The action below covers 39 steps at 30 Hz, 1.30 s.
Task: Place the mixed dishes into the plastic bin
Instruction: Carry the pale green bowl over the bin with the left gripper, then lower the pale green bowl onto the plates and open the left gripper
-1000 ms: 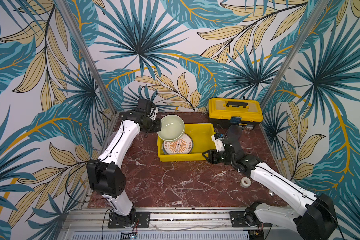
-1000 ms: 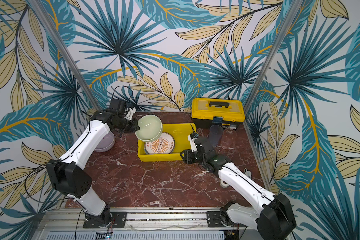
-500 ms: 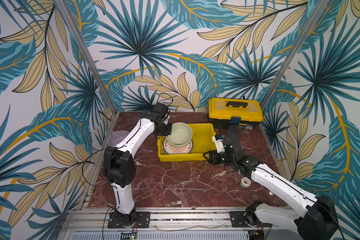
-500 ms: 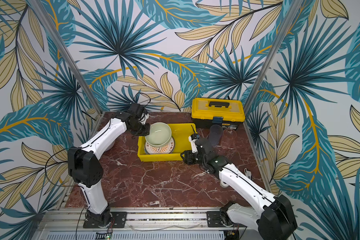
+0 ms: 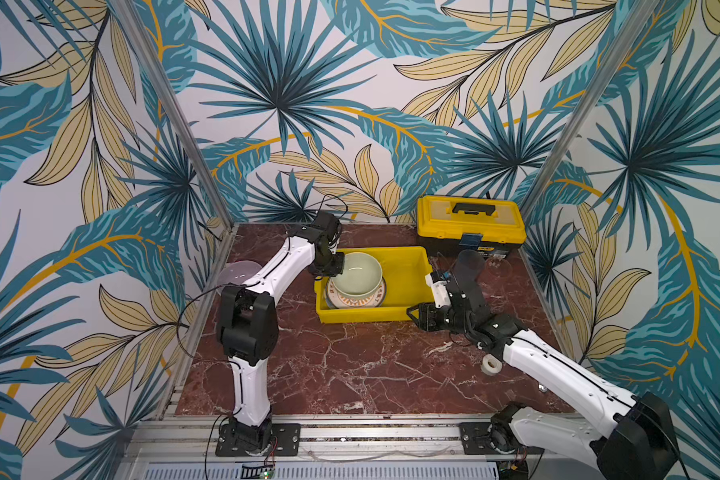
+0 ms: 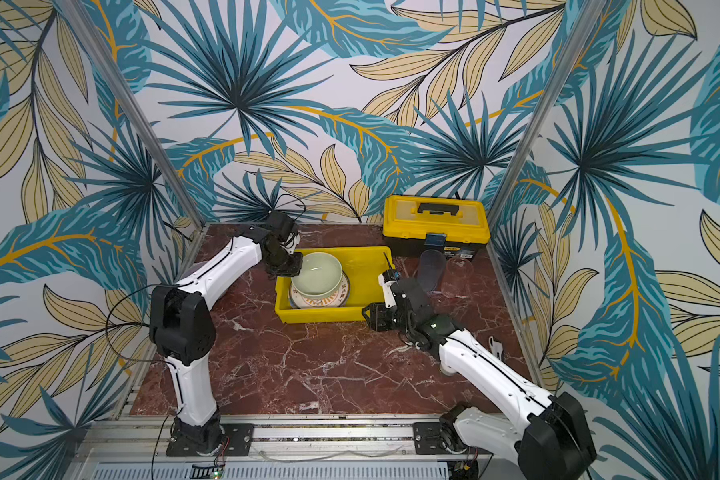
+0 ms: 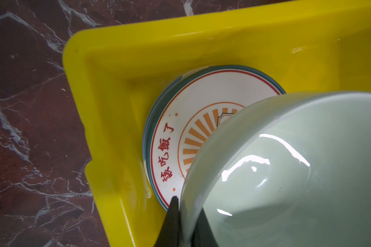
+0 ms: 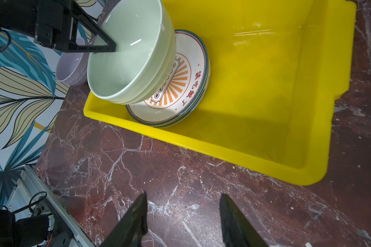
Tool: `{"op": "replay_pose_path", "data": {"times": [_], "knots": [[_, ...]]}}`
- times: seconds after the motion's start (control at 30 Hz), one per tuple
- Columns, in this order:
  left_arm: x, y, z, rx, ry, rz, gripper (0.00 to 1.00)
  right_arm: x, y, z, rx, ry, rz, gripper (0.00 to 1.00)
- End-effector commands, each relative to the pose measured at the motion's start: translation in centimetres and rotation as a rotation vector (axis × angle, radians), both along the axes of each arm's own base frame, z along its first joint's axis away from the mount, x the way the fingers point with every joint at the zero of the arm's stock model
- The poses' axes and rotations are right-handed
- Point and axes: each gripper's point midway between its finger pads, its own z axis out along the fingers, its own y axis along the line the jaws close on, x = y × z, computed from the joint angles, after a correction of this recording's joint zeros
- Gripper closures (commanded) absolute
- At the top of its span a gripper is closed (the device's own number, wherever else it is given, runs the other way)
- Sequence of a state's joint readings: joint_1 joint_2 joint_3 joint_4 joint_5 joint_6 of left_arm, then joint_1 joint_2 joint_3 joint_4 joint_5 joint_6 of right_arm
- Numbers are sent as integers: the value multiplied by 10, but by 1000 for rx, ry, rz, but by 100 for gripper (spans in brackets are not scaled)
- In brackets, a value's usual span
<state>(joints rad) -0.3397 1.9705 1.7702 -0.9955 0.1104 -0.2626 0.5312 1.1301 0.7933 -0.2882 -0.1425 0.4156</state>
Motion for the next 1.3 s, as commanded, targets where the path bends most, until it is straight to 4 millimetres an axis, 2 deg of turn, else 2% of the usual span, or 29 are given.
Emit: {"op": "replay_pose_path", "data": {"times": [0.0,0.47,1.27], "knots": [[16,-16,30,-80,-90,-13,100,-5,0,-3,12,-1,4,44],[18,-15,5,-53,-43,-5,100,-5,1,-5,19,3,3,44],[22,-14,-13,-26,-15,3,100,-4,2,-10,18,14,4,44]]}}
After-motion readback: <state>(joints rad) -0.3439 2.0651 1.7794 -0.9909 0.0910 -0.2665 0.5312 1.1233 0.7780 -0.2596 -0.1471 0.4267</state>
